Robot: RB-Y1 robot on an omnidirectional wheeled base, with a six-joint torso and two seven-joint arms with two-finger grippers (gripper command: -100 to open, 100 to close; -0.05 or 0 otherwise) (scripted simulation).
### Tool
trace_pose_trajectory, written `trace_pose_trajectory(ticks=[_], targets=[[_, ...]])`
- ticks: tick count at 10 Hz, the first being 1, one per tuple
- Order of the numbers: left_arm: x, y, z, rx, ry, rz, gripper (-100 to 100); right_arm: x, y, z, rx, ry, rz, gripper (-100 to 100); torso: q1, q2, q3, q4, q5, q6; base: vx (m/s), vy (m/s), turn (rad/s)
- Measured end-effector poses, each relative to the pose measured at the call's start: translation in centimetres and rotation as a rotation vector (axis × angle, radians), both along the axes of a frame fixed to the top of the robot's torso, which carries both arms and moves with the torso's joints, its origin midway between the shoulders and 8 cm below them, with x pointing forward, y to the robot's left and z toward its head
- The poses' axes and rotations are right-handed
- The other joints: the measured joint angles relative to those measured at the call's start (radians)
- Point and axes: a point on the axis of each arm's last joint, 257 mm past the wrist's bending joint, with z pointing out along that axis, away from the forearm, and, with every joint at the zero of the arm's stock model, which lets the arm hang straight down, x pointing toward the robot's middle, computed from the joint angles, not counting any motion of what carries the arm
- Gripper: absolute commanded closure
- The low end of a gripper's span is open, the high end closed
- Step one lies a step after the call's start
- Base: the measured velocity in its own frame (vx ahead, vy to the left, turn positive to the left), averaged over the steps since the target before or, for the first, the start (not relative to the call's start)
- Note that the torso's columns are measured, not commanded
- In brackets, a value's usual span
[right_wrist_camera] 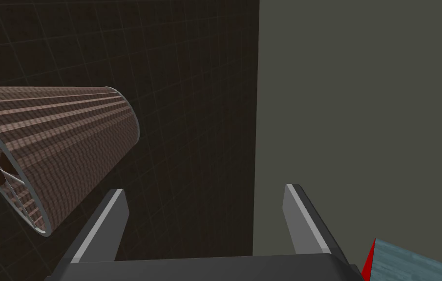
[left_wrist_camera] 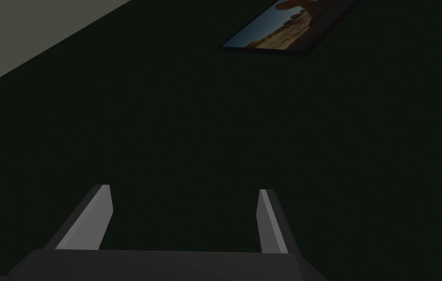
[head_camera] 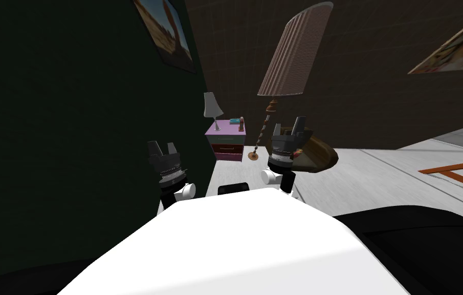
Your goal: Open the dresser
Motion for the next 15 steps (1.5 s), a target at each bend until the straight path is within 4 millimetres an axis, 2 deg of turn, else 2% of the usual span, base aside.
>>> trace_pose_trajectory(ticks=[2, 9, 10, 12, 15], targets=[[0.0, 0.0, 0.0, 0.0, 0.0, 0.0, 0, 0.0, 0.0, 0.0, 0.0, 0.0, 0.0, 0, 0.0, 0.104, -0.209, 0.105, 0.0, 0.0, 0.0, 0.0, 0.0], [0.0, 0.0, 0.0, 0.0, 0.0, 0.0, 0, 0.0, 0.0, 0.0, 0.0, 0.0, 0.0, 0, 0.0, 0.618, -1.234, 0.617, 0.0, 0.0, 0.0, 0.0, 0.0], [0.0, 0.0, 0.0, 0.0, 0.0, 0.0, -100, 0.0, 0.0, 0.0, 0.0, 0.0, 0.0, 0, 0.0, 0.691, -1.382, 0.691, 0.0, 0.0, 0.021, -0.001, -0.011], [0.4, -0.4, -0.5, 0.036, 0.011, -0.017, -100, 0.0, 0.0, 0.0, 0.0, 0.0, 0.0, 0, 0.0, 0.733, -1.472, 0.733, 0.0, 0.0, 0.046, -0.008, -0.017], [0.9, -1.1, -1.9, 0.097, 0.032, -0.04, -100, 0.0, 0.0, 0.0, 0.0, 0.0, 0.0, 0, 0.0, 0.737, -1.477, 0.738, 0.0, 0.0, 0.078, -0.009, -0.026]])
